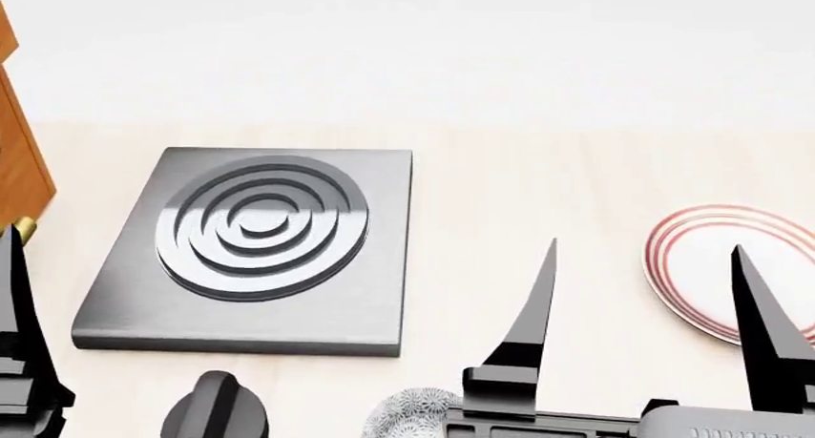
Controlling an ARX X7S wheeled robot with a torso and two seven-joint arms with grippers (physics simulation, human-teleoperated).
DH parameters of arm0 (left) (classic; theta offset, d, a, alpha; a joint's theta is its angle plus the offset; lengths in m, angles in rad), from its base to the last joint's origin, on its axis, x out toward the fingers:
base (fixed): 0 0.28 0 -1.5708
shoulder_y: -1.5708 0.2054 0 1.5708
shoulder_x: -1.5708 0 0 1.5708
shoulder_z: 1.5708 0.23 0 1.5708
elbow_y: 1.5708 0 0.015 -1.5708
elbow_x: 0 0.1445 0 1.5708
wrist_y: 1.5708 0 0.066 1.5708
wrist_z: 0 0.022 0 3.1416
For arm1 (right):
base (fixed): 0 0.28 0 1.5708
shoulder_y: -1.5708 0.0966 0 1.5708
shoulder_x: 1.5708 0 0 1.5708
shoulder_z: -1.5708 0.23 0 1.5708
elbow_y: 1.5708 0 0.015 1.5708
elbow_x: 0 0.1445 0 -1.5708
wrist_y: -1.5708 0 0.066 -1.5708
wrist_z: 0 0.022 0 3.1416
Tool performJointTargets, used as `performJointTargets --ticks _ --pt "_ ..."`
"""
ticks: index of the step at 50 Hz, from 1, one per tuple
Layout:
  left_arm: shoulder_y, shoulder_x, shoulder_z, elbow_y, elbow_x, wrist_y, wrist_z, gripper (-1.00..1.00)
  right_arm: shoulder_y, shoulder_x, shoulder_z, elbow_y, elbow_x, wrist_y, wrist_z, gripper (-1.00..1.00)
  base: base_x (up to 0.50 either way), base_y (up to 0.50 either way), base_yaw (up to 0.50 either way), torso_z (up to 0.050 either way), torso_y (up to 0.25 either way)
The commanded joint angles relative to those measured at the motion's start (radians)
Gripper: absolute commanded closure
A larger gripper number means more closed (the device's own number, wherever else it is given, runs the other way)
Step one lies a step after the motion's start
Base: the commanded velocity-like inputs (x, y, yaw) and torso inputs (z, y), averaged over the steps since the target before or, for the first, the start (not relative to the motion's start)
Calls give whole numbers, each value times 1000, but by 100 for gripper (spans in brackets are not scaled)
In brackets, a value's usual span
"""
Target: Pick the akita bowl next to the ramekin and place it on the plate.
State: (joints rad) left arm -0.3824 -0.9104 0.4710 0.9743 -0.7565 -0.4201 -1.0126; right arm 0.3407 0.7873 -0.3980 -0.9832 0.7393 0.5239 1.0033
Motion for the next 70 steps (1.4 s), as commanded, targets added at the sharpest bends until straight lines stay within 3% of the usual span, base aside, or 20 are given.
performJointTargets --ticks 1,37,70 --pt "-11 1 3 2 -6 -5 -4 -100 9 6 -1 -4 11 4 8 -100 102 0 0 0 0" --pt "-23 0 25 -9 7 -6 3 -100 24 17 -19 2 16 4 21 -100 66 0 0 0 0" --pt "-25 1 43 -19 14 -4 3 -100 16 23 -34 14 10 -19 15 -100 0 0 0 0 -134"
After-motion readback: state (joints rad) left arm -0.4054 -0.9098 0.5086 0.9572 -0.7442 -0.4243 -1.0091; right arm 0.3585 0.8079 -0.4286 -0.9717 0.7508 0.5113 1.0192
